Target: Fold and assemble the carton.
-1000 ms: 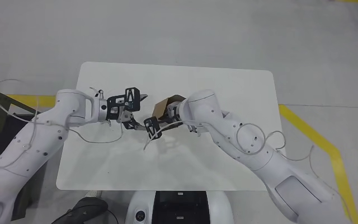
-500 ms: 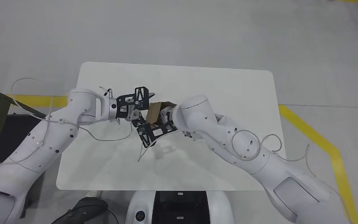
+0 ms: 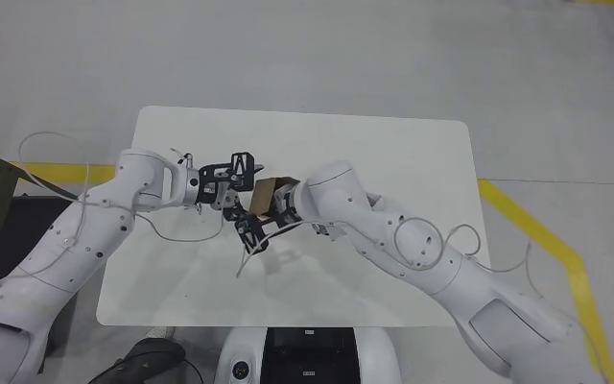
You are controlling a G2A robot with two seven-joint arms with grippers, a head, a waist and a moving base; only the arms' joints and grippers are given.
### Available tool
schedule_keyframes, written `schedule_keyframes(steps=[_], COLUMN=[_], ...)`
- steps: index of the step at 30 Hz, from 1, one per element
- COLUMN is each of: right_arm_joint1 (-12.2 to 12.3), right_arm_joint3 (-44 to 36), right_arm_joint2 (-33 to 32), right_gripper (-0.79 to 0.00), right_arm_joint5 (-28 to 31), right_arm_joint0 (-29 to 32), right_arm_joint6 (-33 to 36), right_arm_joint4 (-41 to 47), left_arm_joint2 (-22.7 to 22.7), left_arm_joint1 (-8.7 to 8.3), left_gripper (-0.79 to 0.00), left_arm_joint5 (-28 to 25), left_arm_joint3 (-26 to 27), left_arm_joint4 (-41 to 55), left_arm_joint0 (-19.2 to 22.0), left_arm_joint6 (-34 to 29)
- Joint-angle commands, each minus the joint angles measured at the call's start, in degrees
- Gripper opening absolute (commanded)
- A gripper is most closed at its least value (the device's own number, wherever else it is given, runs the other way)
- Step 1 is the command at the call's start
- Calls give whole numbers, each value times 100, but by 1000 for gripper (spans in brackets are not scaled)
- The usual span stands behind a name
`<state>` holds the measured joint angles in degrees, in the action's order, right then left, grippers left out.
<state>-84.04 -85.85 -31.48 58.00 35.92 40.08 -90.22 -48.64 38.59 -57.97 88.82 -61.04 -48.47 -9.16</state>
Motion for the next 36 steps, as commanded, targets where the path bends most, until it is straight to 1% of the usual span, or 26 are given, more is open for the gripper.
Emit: schedule_keyframes(steps=[1, 9, 16, 22, 26, 28, 30, 33, 36], right_arm_joint1=[5, 64, 134, 170, 182, 180, 176, 167, 161], right_arm_joint3=[22, -12, -117, -155, -147, -133, -111, -55, -25], right_arm_joint2=[59, 127, 166, 193, 171, 155, 144, 118, 105], right_gripper=[-785, -785, -785, -785, -785, -785, -785, -785, -785], right_arm_joint5=[0, 0, 0, 0, 0, -9, -34, -85, -82], right_arm_joint0=[-37, -73, -45, -46, -44, -41, -32, -30, -20], right_arm_joint6=[-14, -61, -95, -114, -138, -143, -148, -161, -200], right_arm_joint4=[47, 86, 101, 96, 95, 77, 60, 34, 25], left_arm_joint2=[-10, 90, 350, 585, 737, 809, 878, 953, 1000], left_arm_joint1=[-5, -81, -187, -236, -216, -195, -173, -134, -103], left_gripper=[0, 0, 0, 0, -9, -49, -43, 0, 0], left_arm_joint5=[-3, -3, -3, -3, -3, -3, -3, -3, -3], left_arm_joint3=[35, 83, 104, 93, 52, 16, -26, -127, -210], left_arm_joint4=[-26, -58, -77, -68, -51, -29, -25, -33, -22], left_arm_joint0=[-18, -5, 144, 321, 485, 568, 645, 735, 750], left_arm_joint6=[71, 307, 405, 484, 499, 498, 498, 467, 474])
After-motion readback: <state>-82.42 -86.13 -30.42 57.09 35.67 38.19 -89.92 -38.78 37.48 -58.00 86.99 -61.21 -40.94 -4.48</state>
